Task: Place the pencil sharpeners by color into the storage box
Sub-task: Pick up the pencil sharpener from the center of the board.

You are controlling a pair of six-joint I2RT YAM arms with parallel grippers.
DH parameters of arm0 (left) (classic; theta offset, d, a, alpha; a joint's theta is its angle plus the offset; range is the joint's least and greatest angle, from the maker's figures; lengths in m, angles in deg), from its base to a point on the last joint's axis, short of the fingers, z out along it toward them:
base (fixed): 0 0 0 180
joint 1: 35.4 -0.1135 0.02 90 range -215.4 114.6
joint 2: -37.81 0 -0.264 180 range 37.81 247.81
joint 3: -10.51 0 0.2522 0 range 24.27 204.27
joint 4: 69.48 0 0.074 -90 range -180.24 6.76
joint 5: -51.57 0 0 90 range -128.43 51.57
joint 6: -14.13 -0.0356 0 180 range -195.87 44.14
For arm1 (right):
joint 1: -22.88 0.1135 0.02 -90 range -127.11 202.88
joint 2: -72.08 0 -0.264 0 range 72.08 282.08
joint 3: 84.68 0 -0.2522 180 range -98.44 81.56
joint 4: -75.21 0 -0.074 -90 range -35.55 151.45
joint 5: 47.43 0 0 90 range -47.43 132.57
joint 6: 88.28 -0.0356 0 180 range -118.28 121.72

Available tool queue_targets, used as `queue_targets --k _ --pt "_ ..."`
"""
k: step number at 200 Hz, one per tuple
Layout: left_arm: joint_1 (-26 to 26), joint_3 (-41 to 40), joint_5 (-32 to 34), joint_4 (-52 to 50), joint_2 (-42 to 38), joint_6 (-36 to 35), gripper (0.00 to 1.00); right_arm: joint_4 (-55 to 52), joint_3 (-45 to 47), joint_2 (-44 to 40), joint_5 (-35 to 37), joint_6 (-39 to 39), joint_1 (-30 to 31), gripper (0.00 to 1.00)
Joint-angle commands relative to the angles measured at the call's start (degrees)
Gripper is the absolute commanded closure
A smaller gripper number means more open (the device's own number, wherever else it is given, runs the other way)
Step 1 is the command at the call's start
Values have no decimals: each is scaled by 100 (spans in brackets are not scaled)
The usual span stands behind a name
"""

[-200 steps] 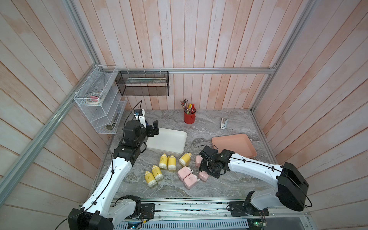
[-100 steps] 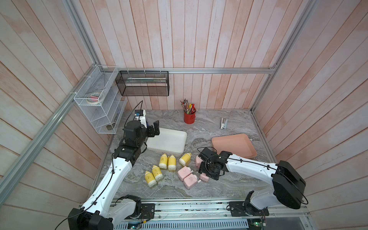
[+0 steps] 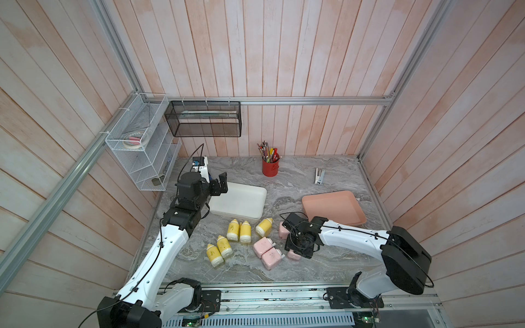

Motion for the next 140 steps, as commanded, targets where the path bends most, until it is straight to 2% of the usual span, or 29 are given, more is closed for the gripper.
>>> queue_targets --k 1,45,81,140 --pt "26 -65 -4 90 -65 -57 0 -339 -147 172 188 245 29 41" --pt "38 -57 9 77 -78 -64 0 -401 -166 168 194 343 33 58" --pt "32 -62 1 72 -76 -70 0 -578 -112 16 213 403 29 68" --pt "38 -53 45 53 -123 -85 0 -1159 -56 -641 529 582 29 72"
